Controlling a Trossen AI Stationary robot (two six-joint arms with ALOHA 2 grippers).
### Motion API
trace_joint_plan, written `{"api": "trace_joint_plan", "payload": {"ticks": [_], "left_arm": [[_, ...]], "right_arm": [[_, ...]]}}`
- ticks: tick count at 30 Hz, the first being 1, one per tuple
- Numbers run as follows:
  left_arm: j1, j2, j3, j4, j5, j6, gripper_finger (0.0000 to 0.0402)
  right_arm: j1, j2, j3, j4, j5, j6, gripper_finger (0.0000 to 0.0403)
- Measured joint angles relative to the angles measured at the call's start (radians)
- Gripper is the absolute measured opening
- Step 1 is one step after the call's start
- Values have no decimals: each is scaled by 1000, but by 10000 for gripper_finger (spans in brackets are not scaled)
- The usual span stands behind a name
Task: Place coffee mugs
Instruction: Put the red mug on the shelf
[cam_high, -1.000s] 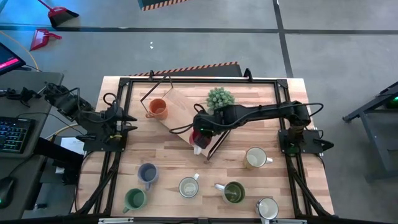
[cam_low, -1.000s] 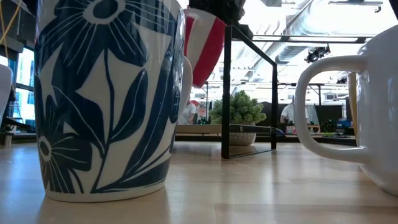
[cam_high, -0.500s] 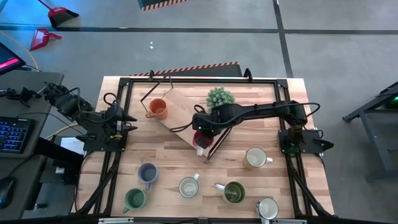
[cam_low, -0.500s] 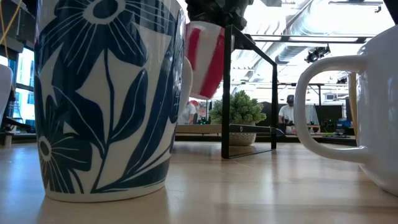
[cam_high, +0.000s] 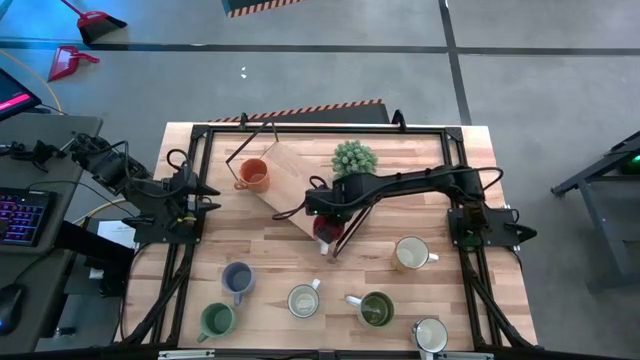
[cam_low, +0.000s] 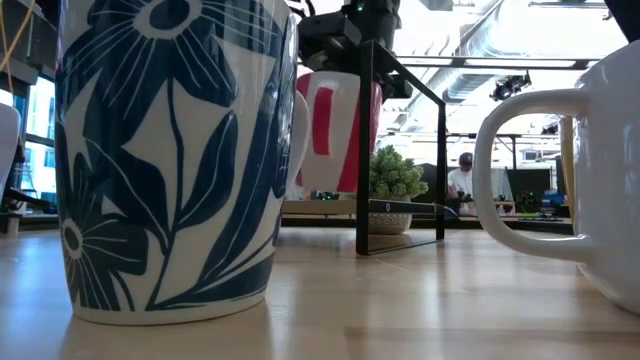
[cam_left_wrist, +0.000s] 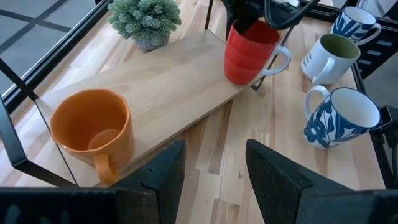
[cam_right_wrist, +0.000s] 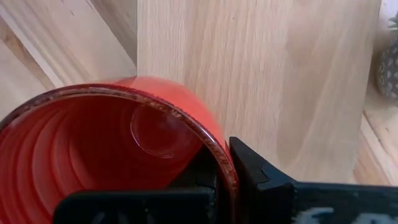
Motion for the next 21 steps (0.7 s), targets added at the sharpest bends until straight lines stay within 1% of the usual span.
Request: {"api": "trace_joint_plan", "payload": {"ticks": [16,21], "left_arm": [[0,0,0,0,2,-1,158],[0,0,0,0,4,-1,158]], "right_arm": [[2,-1,0,-21,-12,12,0],[2,20,0,-38,-28,12,0]]}}
